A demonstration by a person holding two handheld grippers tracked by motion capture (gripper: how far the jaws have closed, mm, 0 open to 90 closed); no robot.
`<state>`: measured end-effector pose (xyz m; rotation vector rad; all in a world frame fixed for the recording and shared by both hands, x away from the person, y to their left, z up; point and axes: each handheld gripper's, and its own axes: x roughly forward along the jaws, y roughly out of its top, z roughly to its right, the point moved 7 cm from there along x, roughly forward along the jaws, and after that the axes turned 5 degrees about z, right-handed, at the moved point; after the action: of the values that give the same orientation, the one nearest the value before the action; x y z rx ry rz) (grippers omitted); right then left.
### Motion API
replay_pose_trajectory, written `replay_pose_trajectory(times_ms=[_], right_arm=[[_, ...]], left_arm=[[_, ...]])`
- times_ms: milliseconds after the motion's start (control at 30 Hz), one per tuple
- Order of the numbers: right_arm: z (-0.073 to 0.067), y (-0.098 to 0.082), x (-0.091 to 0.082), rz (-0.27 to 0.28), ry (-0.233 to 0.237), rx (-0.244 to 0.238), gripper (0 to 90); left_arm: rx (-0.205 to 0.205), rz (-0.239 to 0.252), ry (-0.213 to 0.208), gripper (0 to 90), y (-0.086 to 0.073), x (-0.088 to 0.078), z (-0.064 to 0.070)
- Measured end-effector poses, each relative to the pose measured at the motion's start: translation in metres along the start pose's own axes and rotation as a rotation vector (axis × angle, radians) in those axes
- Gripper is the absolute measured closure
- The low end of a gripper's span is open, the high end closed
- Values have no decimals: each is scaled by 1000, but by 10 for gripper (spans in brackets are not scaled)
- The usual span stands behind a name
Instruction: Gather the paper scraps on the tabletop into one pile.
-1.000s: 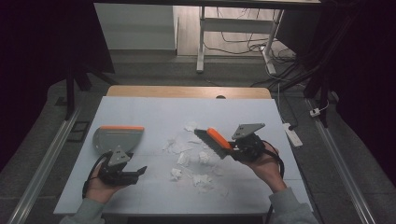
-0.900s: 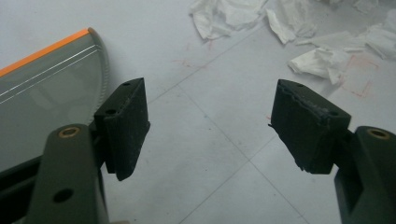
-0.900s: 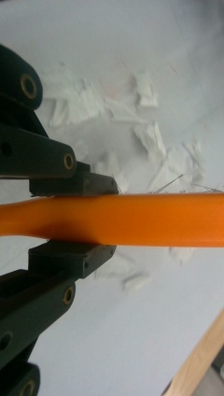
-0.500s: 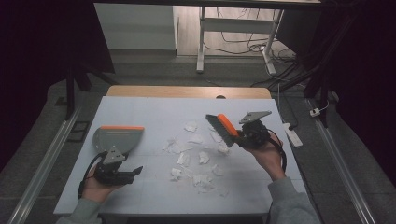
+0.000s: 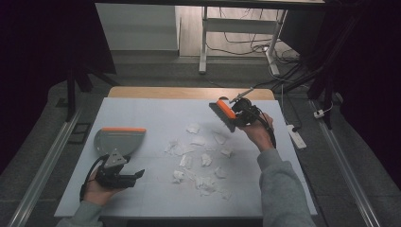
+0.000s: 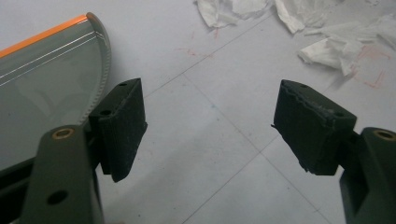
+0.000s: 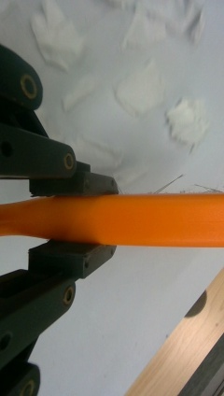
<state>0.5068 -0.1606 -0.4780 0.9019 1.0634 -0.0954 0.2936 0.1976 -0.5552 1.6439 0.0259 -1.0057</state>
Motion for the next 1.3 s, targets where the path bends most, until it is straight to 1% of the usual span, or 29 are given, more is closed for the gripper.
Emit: replay_pose_trajectory(times_ms=[67,200,267,367,433,467,500,567,633,667,700,767,833,900,933,967,1067,1100,1133,1167,1200,1233,1300], right_arm=[[7,4,8,-20,-24,-4,706],[15,6,22,-59,-44,7,706],[17,4,29,-81,-50,7,706],[19,2,39,-109,-77,-5,706],[19,1,44,-124,-81,-5,706],[18,2,47,-126,-79,-17,706],[16,4,48,-116,-68,-10,707],[12,6,51,-134,-54,-31,707],[3,8,53,-158,-38,-63,708],[-1,9,54,-170,-20,-84,708],[-7,10,55,-180,-12,-114,708],[-15,9,55,-198,1,-154,709],[-23,9,53,-204,17,-176,708],[-31,7,49,-202,42,-185,709],[-37,6,46,-200,68,-192,709],[-41,4,44,-195,80,-199,709],[-63,-4,33,-188,140,-225,708],[-66,-5,31,-179,154,-233,708],[-72,-7,25,-163,190,-214,708],[-75,-6,20,-141,220,-198,708],[-76,-5,16,-117,228,-187,707],[-75,-1,10,-77,221,-163,707],[-70,6,3,-32,203,-148,707]], left_arm=[[-4,7,4,259,0,-1,-1],[-14,24,13,259,0,-4,-3],[-19,23,14,259,-1,-4,-3],[-25,18,18,259,-4,-5,-4],[-29,17,20,259,-4,-5,-5],[-30,18,19,259,-5,-5,-5],[-32,19,21,259,-5,-5,-6],[-38,20,22,259,-6,-5,-6],[-39,20,22,259,-6,-5,-7],[-40,20,21,259,-6,-5,-7],[-41,20,21,259,-6,-5,-7],[-38,19,19,260,-6,-5,-6],[-35,18,20,260,-6,-5,-6],[-35,23,18,260,-6,-6,-6],[-36,23,18,260,-5,-6,-5],[-37,23,18,261,-5,-6,-6],[-38,25,17,261,-5,-7,-5],[-39,25,17,261,-5,-7,-5],[-39,24,17,261,-5,-7,-5],[-38,23,17,261,-5,-6,-5],[-37,21,17,261,-6,-6,-5],[-37,20,17,261,-6,-6,-5],[-37,20,16,262,-5,-5,-4]])
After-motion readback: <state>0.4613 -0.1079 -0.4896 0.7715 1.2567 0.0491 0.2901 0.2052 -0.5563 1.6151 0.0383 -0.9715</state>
